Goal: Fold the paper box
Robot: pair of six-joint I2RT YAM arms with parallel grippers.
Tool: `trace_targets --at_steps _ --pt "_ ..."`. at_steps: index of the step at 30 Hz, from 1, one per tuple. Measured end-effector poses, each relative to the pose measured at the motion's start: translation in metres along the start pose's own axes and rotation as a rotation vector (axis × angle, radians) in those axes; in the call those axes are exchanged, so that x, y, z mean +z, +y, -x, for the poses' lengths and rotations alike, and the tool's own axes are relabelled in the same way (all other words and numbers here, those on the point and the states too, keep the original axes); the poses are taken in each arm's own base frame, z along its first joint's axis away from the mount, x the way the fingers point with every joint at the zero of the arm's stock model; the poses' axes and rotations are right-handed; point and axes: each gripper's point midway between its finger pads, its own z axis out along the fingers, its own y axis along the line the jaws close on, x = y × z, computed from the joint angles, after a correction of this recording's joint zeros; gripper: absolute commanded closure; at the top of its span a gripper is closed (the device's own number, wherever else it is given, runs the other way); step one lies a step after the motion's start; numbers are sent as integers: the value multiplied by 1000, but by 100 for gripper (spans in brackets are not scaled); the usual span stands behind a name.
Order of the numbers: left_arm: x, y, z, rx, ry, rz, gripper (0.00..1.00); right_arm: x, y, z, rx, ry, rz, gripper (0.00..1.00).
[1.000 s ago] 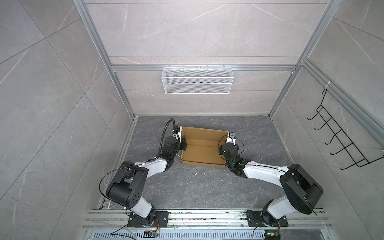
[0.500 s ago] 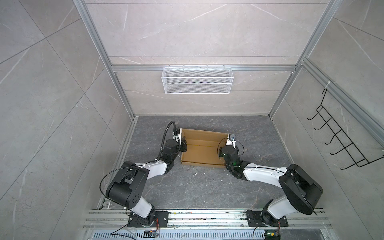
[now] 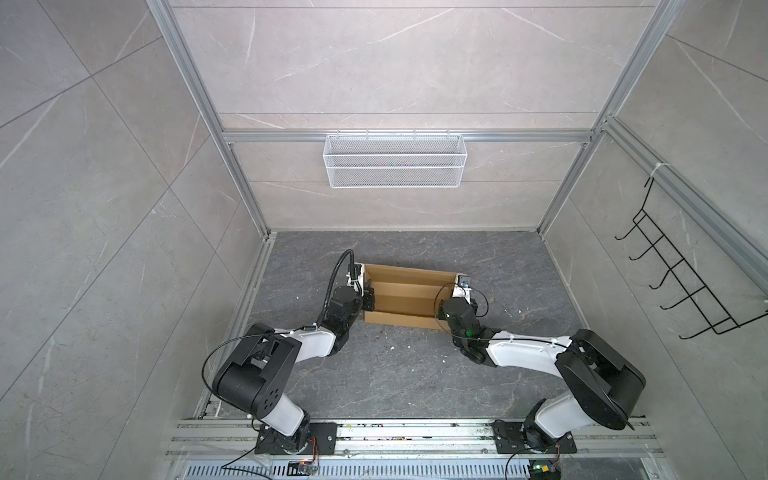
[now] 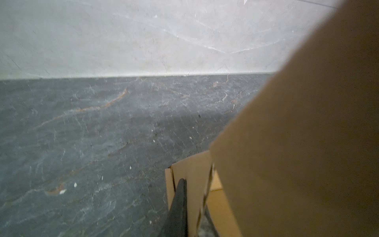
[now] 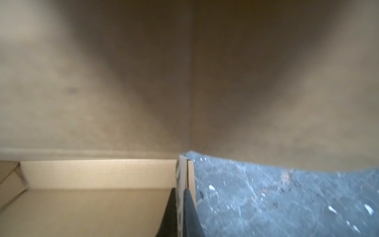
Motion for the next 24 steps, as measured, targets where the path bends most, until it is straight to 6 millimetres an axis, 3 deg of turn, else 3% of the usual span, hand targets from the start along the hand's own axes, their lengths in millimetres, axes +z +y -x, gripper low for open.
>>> trace_targets --at_steps 24 --pt "-14 -7 -5 27 4 7 100 -11 -4 -8 0 13 6 98"
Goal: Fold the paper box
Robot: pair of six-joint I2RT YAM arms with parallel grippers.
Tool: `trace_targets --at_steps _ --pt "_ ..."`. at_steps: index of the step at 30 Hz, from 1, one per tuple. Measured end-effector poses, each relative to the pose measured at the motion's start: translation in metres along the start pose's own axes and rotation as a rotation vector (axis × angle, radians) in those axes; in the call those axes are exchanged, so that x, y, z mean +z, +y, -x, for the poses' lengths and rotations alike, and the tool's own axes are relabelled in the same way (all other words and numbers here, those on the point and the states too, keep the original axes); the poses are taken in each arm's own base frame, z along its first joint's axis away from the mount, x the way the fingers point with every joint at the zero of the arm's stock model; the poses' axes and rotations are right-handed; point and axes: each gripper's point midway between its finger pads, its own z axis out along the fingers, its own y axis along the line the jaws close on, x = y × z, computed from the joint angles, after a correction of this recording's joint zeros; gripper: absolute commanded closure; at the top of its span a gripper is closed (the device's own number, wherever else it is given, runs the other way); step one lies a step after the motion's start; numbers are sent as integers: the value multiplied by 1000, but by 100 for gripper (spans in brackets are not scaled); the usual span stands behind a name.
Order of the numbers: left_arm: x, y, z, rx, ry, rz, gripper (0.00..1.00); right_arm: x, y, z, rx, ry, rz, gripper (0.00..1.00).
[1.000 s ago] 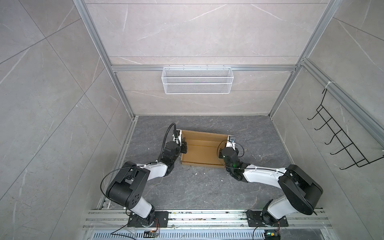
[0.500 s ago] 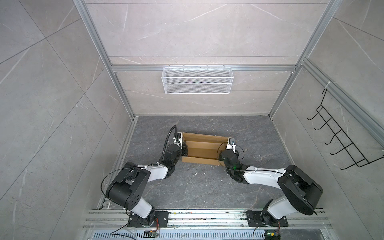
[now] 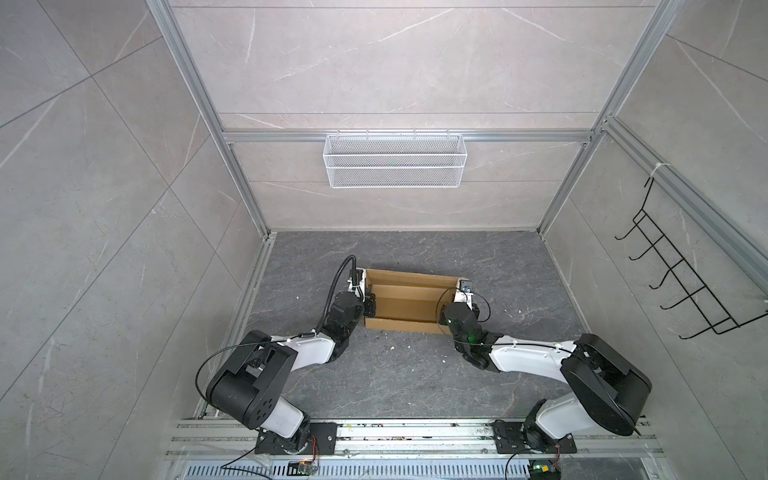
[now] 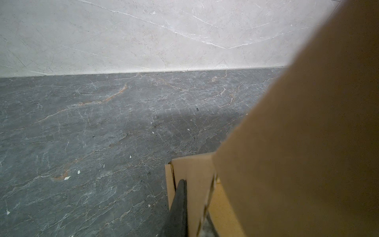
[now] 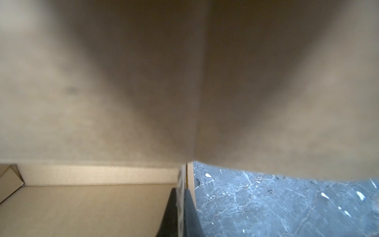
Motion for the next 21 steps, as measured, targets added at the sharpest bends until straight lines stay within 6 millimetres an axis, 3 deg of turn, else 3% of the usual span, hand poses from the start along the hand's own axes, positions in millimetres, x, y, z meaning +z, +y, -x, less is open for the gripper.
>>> trace_targets --at_steps 12,21 --pt "-4 -1 -4 3 -15 -4 100 -5 -1 -1 -13 7 0 97" --pt "-6 -2 -5 7 -22 -6 100 -8 2 -8 -33 31 16 87"
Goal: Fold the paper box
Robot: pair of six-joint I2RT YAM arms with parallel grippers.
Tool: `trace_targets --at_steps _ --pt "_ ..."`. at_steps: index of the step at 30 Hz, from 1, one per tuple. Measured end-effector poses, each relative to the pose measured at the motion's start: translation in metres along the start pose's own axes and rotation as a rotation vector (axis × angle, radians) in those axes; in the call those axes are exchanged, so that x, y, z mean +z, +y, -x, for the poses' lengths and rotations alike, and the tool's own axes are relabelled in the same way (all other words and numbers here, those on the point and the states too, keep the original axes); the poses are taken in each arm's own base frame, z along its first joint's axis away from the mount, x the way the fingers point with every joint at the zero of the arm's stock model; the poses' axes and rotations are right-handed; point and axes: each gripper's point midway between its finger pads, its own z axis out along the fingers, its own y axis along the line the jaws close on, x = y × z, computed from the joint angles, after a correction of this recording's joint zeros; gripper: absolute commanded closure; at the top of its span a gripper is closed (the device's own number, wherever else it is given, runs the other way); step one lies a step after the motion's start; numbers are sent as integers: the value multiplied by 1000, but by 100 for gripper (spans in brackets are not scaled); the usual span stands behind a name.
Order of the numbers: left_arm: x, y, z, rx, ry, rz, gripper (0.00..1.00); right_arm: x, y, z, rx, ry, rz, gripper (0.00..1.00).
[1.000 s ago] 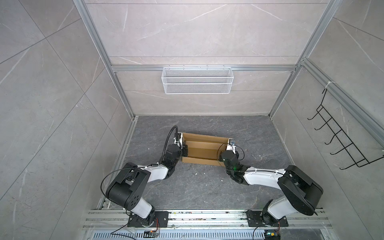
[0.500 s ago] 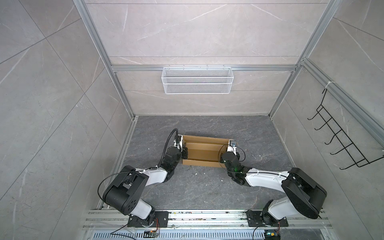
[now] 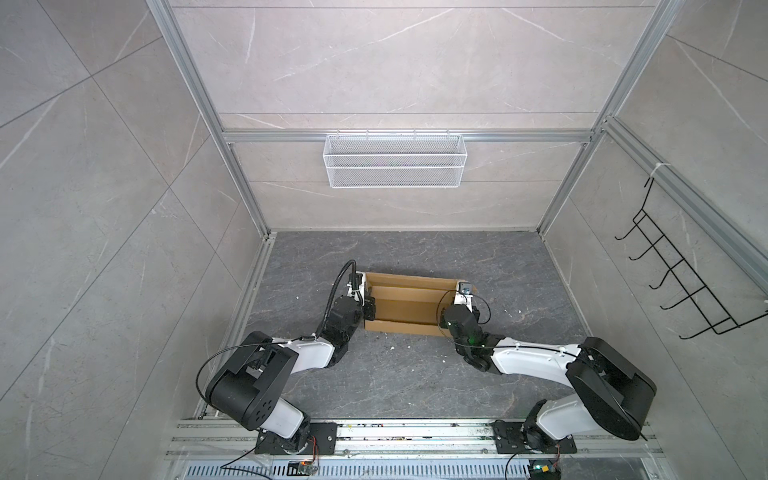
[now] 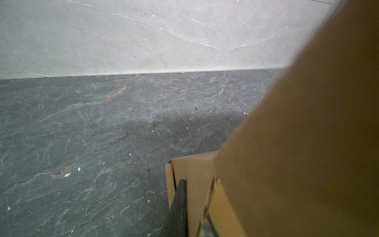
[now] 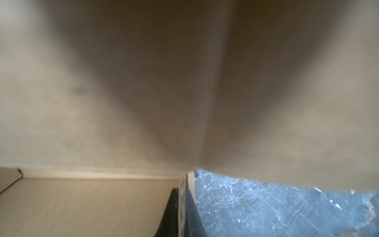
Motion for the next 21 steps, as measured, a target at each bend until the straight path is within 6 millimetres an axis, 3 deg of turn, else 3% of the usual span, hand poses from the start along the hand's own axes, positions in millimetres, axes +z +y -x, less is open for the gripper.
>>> trace_targets --at_steps 9,21 --pt "-2 -16 -2 27 -2 -59 100 -6 10 -29 -80 103 72 76" --pt "-4 -23 -5 55 0 -90 100 -16 24 -33 -111 153 176 60"
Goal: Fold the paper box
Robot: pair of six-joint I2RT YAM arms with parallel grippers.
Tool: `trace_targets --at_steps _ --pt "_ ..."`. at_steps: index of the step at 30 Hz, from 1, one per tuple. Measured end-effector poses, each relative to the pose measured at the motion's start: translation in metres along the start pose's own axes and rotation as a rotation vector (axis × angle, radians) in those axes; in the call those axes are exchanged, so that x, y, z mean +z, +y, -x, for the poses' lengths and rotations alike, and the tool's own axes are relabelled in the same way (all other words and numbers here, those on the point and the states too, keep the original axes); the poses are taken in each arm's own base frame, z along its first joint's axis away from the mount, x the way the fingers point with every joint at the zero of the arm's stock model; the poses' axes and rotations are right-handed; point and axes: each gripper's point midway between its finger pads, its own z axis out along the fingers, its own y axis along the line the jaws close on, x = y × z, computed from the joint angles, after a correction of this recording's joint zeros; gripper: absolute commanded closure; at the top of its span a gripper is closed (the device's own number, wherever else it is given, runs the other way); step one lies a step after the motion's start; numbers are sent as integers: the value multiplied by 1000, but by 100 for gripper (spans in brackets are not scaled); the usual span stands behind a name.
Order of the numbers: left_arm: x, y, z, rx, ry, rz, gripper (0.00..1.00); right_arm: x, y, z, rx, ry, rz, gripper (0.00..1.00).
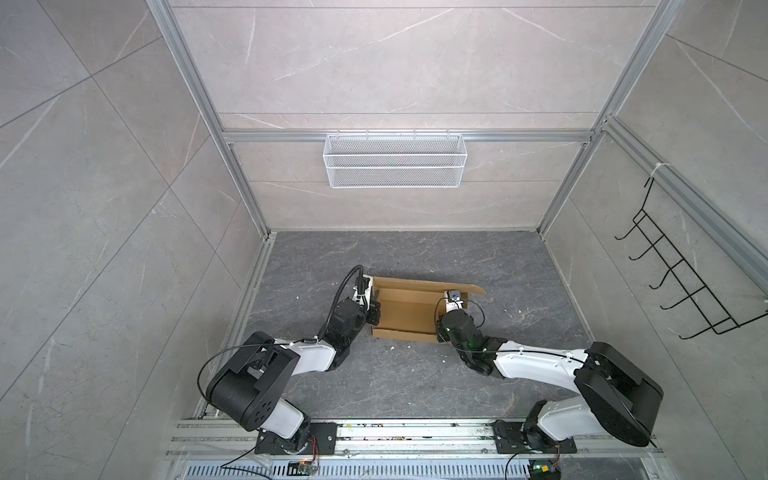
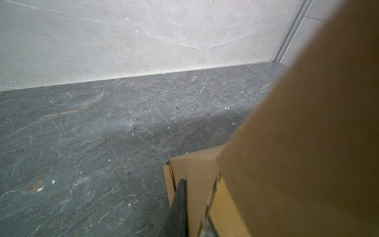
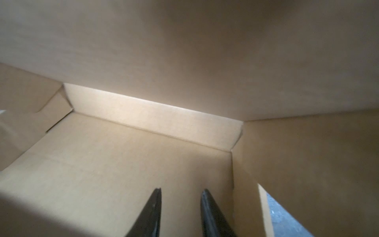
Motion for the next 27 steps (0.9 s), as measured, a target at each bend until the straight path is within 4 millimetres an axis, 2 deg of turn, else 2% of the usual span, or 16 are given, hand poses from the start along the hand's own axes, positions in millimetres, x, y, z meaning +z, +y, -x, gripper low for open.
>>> trace_targets --at_steps 8,15,27 --pt "-1 0 -1 8 -6 -1 100 -9 7 1 -30 35 58 51" --pt "-3 -2 -2 17 -11 8 100 -24 12 15 -31 41 108 45" --pt "-5 -4 -3 27 -22 21 100 -43 -6 21 -11 67 123 39"
